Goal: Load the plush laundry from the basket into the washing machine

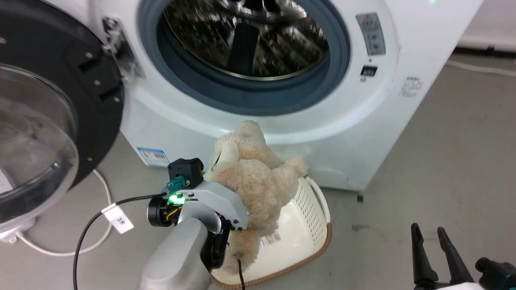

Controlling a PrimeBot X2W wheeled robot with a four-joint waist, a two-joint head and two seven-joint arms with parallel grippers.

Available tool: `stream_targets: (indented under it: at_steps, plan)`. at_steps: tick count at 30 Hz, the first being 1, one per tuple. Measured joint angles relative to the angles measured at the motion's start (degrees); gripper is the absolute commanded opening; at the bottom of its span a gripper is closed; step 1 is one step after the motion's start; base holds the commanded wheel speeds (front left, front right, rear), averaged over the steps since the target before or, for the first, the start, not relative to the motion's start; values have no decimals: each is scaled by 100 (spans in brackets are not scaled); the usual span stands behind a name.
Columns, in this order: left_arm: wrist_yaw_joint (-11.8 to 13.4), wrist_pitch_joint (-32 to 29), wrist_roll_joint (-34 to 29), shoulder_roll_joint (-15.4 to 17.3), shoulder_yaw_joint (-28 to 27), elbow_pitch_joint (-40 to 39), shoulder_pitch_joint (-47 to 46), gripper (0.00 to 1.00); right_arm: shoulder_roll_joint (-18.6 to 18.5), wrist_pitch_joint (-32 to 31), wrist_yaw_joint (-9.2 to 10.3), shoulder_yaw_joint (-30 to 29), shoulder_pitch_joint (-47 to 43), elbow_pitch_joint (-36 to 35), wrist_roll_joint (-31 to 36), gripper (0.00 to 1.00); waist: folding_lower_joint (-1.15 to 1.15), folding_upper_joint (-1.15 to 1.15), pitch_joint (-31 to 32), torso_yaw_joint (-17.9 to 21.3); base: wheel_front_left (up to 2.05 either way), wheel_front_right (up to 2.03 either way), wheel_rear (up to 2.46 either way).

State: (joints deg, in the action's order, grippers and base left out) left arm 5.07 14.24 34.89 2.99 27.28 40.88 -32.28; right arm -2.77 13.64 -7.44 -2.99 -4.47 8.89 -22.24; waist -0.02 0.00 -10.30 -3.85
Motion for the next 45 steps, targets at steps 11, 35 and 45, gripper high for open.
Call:
stream_targets:
  at_steps: [11, 35, 45]
  plan:
    - [238, 22, -326, 265, -259, -1173, 537, 0, 0, -24, 0, 142, -198, 69, -127, 100, 1, 0, 612, 1, 0, 0, 0]
    - [281, -3, -339, 549, -927, -884, -1269, 0, -1, -105, 0, 132, 97, -231, -56, 100, 3, 0, -372, 298, 0, 0, 0]
    - [232, 18, -447, 474, -1464, -622, -2511, 0, 0, -192, 0, 137, 611, -498, 22, 100, 3, 0, -1449, 541, 0, 0, 0]
